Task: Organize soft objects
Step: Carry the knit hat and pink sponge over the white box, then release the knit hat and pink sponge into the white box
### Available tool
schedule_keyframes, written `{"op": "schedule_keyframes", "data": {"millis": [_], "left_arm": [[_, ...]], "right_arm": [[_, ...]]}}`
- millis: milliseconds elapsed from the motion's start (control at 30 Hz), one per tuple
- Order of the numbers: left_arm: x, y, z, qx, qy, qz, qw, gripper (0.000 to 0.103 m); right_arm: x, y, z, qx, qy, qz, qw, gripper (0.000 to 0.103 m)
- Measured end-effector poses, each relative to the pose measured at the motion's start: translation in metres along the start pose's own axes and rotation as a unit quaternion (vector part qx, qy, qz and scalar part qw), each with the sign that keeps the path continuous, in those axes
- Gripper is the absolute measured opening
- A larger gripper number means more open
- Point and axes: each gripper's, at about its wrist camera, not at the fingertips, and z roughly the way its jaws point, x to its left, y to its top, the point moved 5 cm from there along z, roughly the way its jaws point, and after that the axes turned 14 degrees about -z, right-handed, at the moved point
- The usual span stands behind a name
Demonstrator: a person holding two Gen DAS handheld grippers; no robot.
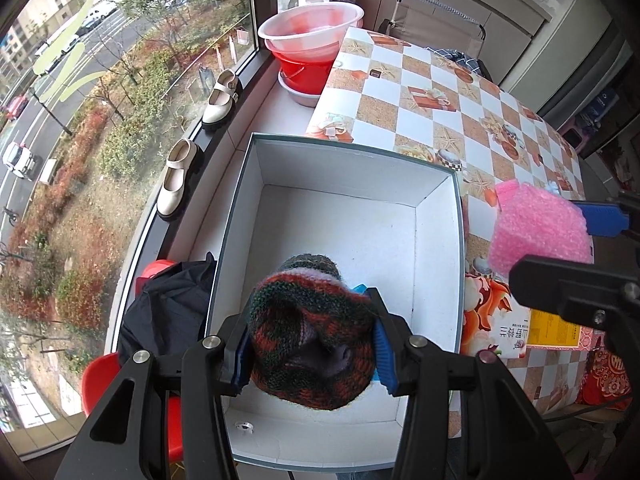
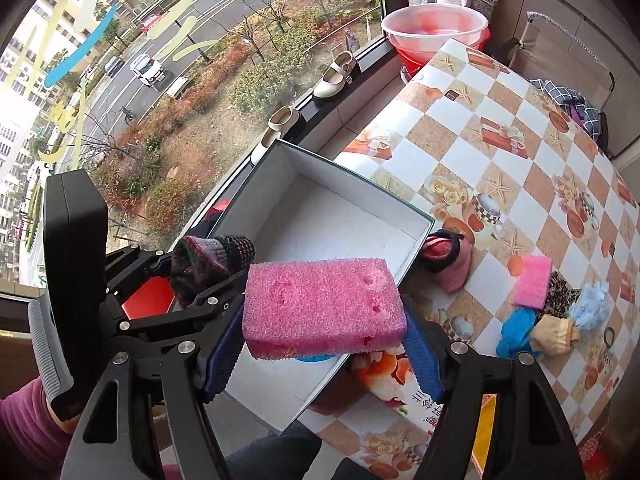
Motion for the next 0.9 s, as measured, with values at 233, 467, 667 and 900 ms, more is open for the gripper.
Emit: {"op": "schedule_keyframes", "data": {"millis": [233, 467, 667, 900], "left_arm": [[0.002, 0.002, 0.006, 0.004, 0.003, -0.01, 0.9999, 0.052], [0.002, 0.002, 0.011, 0.006, 0.005, -0.015, 0.9999, 0.052], [0.002, 0.001, 0.013, 0.008, 0.006, -0.017, 0.9998, 0.052], [0.002, 0.0, 0.014, 0.009, 0.006, -0.018, 0.9998, 0.052]], "right_arm": [[-0.004, 0.005, 0.011, 0.007, 0.0, -0.003, 1.0, 0.074], [-0.007, 0.004, 0.018, 0.014, -0.001, -0.005, 1.0, 0.074], [-0.006, 0.003, 0.021, 0.017, -0.001, -0.007, 1.0, 0.074], [-0.003, 0.005, 0.025, 0.02, 0.0, -0.01, 1.0, 0.074]]}}
